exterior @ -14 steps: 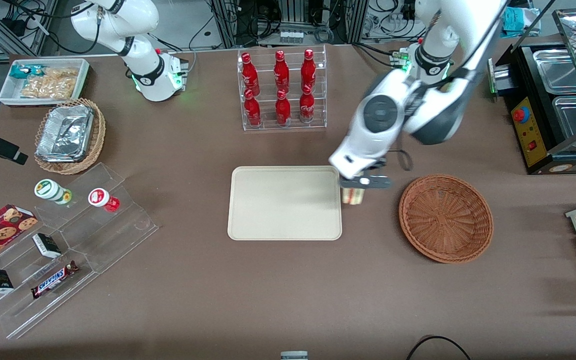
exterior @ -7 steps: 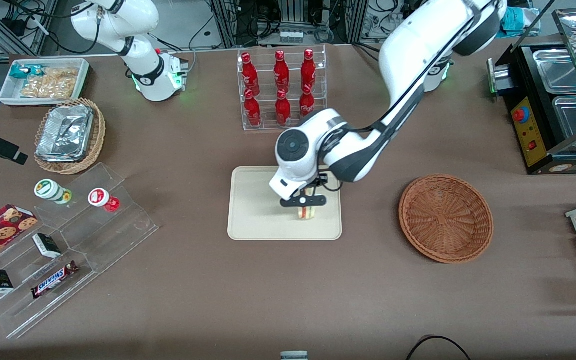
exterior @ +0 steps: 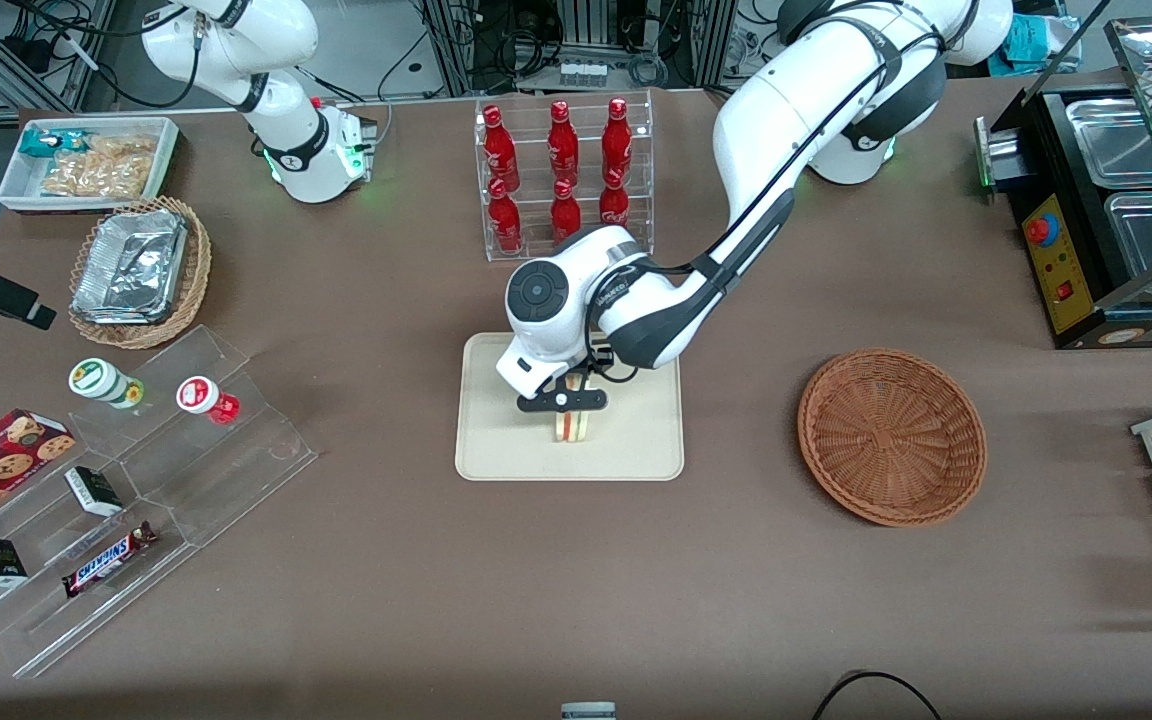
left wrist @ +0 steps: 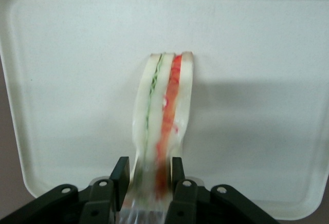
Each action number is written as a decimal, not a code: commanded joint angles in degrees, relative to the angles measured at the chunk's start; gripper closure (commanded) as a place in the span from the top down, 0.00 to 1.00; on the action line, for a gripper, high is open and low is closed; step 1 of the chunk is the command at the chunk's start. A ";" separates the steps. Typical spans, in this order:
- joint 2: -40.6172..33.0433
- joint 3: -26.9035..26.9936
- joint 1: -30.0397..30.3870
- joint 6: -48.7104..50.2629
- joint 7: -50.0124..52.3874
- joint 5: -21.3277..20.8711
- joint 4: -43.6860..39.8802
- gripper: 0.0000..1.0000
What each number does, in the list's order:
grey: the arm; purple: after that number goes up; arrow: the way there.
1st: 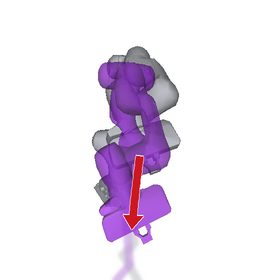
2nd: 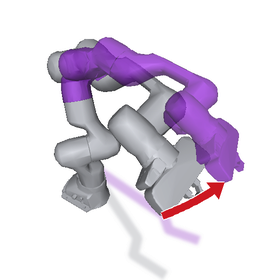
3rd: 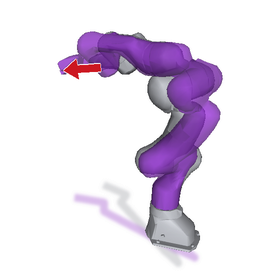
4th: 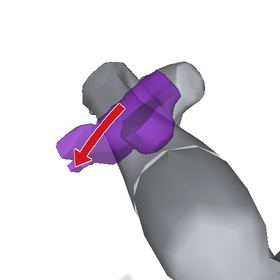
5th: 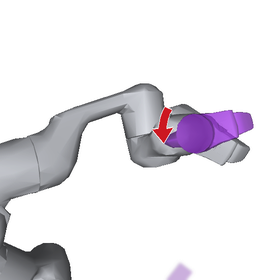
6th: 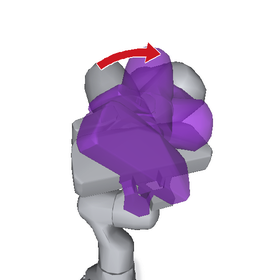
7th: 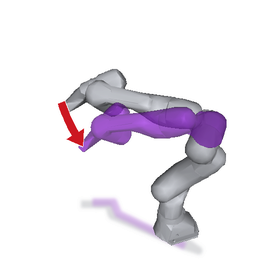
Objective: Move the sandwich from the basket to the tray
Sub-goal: 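Carry the sandwich with the left gripper over the beige tray, then lower the sandwich onto the tray and open the left gripper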
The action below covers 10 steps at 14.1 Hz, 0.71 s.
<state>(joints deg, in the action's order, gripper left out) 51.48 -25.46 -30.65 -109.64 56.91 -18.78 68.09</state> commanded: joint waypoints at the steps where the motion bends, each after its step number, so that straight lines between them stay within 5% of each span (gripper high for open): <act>1: 1.08 1.28 -1.08 -0.22 1.09 -2.47 -2.52 1.00; 6: -6.54 3.75 -0.12 6.69 6.28 -4.07 -2.61 1.00; 10: -17.35 3.66 7.77 19.00 3.14 0.93 -2.18 1.00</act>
<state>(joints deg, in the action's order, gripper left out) 40.68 -21.93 -27.28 -94.94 61.77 -20.67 63.22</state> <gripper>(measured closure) 0.000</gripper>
